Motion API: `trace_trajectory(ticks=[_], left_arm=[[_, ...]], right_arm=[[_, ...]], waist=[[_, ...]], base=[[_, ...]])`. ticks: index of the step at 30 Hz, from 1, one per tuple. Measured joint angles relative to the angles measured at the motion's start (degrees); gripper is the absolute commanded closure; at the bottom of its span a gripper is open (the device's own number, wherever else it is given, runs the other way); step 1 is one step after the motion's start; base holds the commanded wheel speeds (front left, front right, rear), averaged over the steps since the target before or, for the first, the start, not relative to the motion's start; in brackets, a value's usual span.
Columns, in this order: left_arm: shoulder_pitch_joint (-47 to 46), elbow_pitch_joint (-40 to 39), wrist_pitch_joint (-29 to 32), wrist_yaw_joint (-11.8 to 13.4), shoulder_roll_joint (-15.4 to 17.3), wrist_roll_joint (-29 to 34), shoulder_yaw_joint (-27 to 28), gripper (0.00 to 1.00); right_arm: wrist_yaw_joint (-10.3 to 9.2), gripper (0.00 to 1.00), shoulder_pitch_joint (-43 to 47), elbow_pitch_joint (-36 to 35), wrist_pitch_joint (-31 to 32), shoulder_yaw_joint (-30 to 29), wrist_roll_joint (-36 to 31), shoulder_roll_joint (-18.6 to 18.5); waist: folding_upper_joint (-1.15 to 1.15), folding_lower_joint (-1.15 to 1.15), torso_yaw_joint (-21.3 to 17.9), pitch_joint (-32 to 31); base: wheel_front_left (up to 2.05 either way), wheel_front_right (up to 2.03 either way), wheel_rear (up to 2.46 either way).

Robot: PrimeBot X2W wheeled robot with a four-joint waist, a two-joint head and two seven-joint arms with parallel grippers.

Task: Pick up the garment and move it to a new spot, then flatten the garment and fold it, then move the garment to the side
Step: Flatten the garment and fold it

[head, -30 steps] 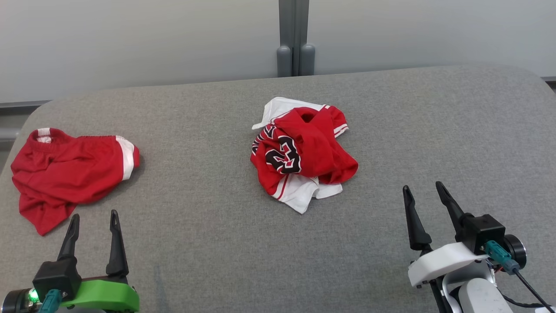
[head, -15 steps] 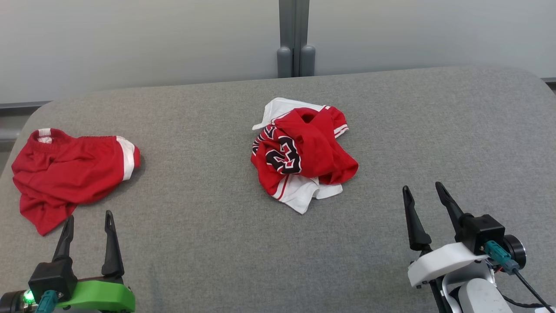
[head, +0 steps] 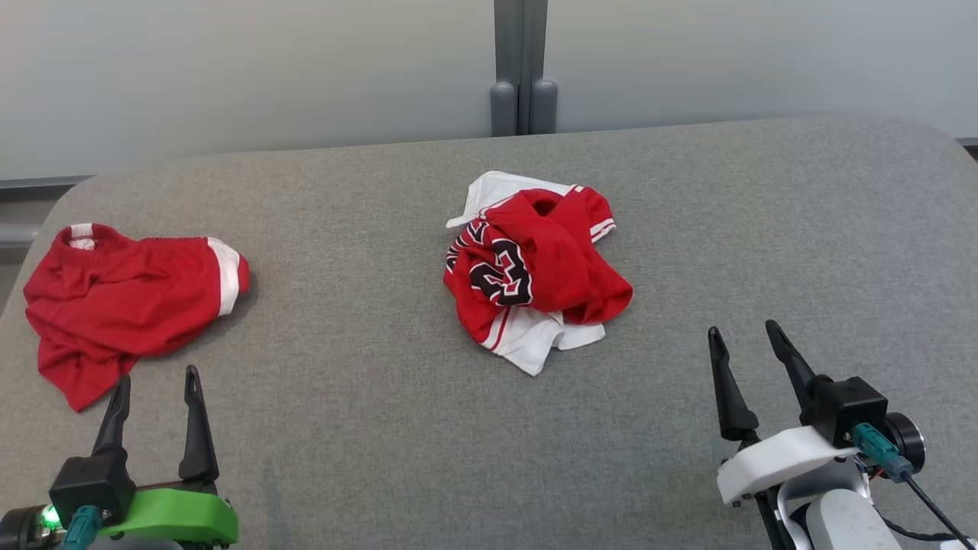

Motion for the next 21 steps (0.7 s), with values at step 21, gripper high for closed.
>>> trace_trajectory(ticks=[21], left_arm=[[-18.3, 6.1, 0.0, -2.6, 5.7, 0.6, -1.6, 0.00]], right_arm=[[0.00, 0.00, -3.9, -0.3, 0.0, 2.7, 0.7, 0.0]], waist=[[0.00, 0.00, -1.9, 3.6]], base=[[0.00, 0.00, 0.00]])
